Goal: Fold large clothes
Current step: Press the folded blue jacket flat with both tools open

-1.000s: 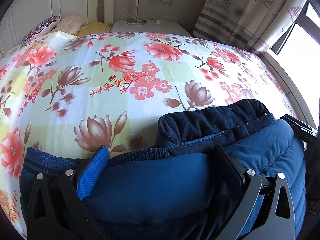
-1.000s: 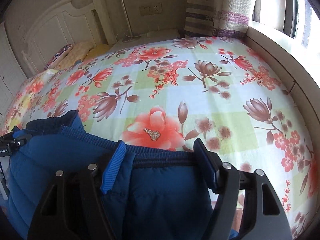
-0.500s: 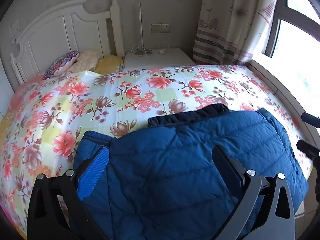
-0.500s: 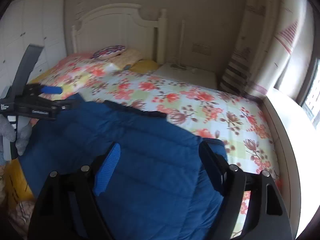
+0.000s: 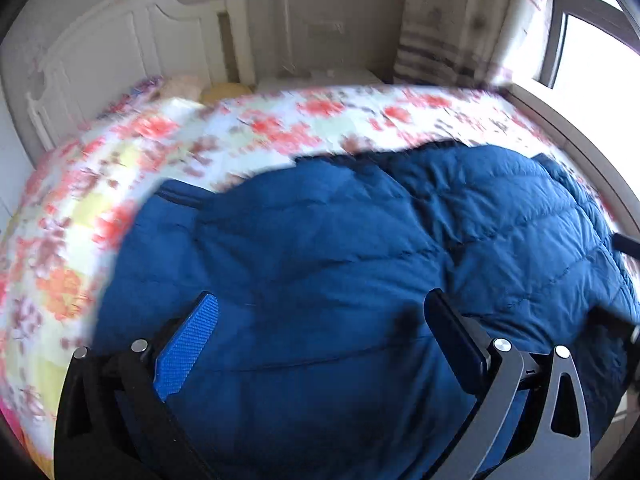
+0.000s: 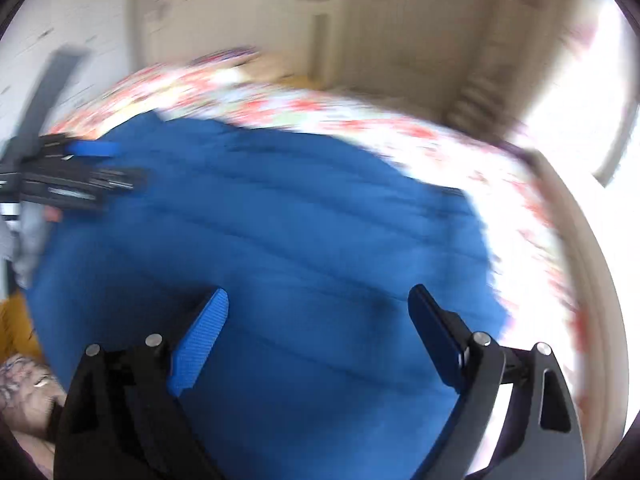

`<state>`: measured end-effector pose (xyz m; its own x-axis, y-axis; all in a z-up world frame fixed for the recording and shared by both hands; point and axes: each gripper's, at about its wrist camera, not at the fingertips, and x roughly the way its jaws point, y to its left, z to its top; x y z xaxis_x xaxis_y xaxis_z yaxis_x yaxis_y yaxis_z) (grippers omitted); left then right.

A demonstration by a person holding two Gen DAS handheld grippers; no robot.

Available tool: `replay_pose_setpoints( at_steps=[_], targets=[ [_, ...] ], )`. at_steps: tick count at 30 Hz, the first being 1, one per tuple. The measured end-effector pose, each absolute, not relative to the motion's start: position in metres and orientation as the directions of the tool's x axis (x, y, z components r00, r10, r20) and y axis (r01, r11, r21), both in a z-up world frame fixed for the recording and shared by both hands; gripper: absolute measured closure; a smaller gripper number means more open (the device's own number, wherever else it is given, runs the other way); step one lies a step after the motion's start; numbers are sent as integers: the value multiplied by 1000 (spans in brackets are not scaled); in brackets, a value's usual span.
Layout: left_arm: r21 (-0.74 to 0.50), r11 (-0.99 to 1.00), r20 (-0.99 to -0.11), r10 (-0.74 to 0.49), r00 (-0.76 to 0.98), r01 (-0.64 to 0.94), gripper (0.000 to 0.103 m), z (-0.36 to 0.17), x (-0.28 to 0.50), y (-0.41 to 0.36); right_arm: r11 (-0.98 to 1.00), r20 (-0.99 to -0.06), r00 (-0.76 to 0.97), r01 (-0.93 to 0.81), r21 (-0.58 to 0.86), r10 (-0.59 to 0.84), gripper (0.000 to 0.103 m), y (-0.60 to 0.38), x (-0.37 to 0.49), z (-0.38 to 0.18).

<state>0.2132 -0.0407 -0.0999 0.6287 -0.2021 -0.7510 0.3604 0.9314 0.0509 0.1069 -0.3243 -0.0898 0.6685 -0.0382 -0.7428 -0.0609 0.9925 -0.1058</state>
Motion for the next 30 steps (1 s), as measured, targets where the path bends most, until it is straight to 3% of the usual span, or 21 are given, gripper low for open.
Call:
replay_pose_setpoints(
  at_steps=[2, 4, 7, 11, 15, 21, 30],
  targets=[
    [112, 949, -728, -125, 675, 296, 4, -96, 212, -20, 997, -757, 650, 1, -76, -59, 13, -363, 92, -97],
    [143, 969, -728, -34, 684, 201, 4, -109, 222, 6, 995, -754, 655, 36, 94, 48, 13, -406, 74, -112],
    [-45, 985, -786, -139, 603, 170, 4, -126, 243, 36, 947, -712, 671, 45, 318, 208, 12, -431, 60, -133],
    [71, 982, -785, -54, 617, 176, 4, -126, 240, 19, 953, -670, 728, 82, 293, 143, 13, -438, 37, -114],
    [42, 984, -789, -74, 610, 174, 4, -126, 242, 26, 934, -621, 774, 123, 334, 120, 13, -460, -14, -94],
    [73, 983, -781, -50, 623, 169, 4, -126, 239, 23, 917, -647, 750, 150, 370, 138, 13, -454, -81, -116],
    [49, 984, -778, -69, 624, 169, 4, -126, 238, 26, 906, -625, 753, 93, 412, 207, 20, -414, -67, -144]
  ],
)
